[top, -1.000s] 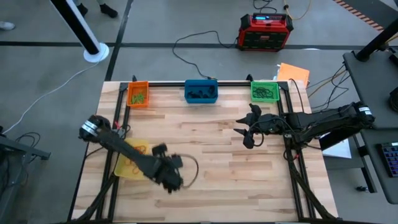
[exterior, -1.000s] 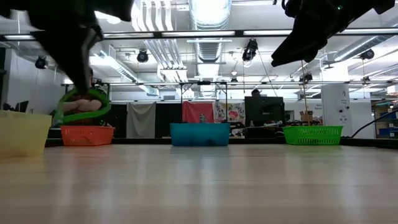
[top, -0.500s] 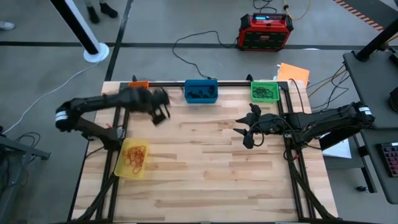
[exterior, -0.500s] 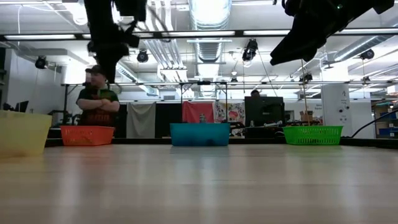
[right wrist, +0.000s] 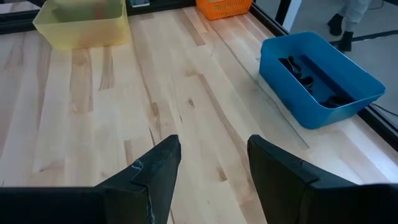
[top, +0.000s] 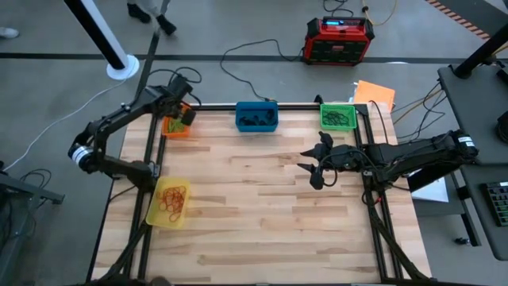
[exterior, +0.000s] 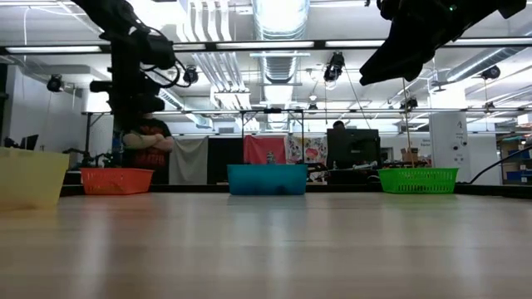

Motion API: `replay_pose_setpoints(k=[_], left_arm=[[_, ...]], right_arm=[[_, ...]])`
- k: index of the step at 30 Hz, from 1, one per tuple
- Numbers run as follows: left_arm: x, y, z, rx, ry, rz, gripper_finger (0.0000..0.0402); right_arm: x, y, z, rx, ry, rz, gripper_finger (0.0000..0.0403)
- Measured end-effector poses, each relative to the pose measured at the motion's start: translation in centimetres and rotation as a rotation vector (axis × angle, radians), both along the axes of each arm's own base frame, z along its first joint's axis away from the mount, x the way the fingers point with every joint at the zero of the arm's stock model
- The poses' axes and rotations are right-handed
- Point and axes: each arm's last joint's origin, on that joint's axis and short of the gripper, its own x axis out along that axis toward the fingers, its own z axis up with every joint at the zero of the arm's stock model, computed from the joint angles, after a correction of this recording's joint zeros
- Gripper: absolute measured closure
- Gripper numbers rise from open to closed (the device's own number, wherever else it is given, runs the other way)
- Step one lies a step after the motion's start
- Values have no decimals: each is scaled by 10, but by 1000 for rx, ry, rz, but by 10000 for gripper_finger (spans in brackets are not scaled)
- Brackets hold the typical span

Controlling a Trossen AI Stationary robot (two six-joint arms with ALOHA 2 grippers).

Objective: Sort rubber bands into baskets
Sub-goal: Put the green rubber band into the orange bin, then return to Home Position

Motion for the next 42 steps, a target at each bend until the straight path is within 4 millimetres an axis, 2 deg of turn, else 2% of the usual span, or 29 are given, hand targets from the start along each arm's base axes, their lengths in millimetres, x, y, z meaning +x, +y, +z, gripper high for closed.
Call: replay_pose_setpoints(k=[11,17,21,23,25,28,31,33,36,39,42], left_arm=[[8,17,-16,73,138,54,393],[10,23,-28,54,227,70,341],[10,21,-27,58,220,75,297],[16,9,-24,14,108,27,279],[30,-12,-20,8,-73,-104,267],[56,-55,-16,104,-355,-446,260],[68,-102,-10,186,-638,-830,261],[65,-128,-7,224,-782,-1008,264],[53,-154,-5,260,-879,-1126,269],[37,-171,-4,264,-944,-1184,274],[23,-179,-3,281,-1001,-1199,279]], right_arm=[[0,0,-1,6,2,-4,220],[0,0,-2,6,2,-4,220],[0,0,-2,-9,8,5,220],[0,0,-3,-41,11,24,220],[1,0,-8,-88,-17,58,220],[1,0,-16,-188,-88,106,220],[-6,-3,-24,-251,-143,115,220],[-13,-6,-23,-267,-194,100,220],[-24,-10,-21,-254,-252,133,220],[-36,-11,-16,-236,-320,161,220],[-47,-11,-17,-240,-361,157,220]])
